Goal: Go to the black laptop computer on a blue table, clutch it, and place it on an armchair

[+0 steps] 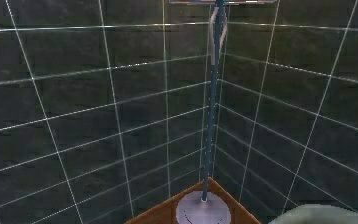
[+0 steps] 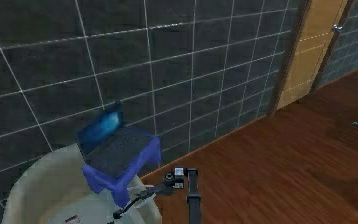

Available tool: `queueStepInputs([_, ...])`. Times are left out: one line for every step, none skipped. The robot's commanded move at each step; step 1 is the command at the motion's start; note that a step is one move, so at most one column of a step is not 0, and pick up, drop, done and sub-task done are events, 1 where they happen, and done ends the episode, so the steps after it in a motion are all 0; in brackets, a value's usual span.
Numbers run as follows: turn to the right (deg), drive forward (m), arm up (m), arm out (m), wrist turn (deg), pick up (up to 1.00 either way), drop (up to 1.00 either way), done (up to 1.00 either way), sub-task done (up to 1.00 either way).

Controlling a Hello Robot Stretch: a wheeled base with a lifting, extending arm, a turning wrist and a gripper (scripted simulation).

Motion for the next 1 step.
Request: queueStepInputs([0.0,0.0,-0.32,0.0,0.0,0.0,0.0,0.0,0.0])
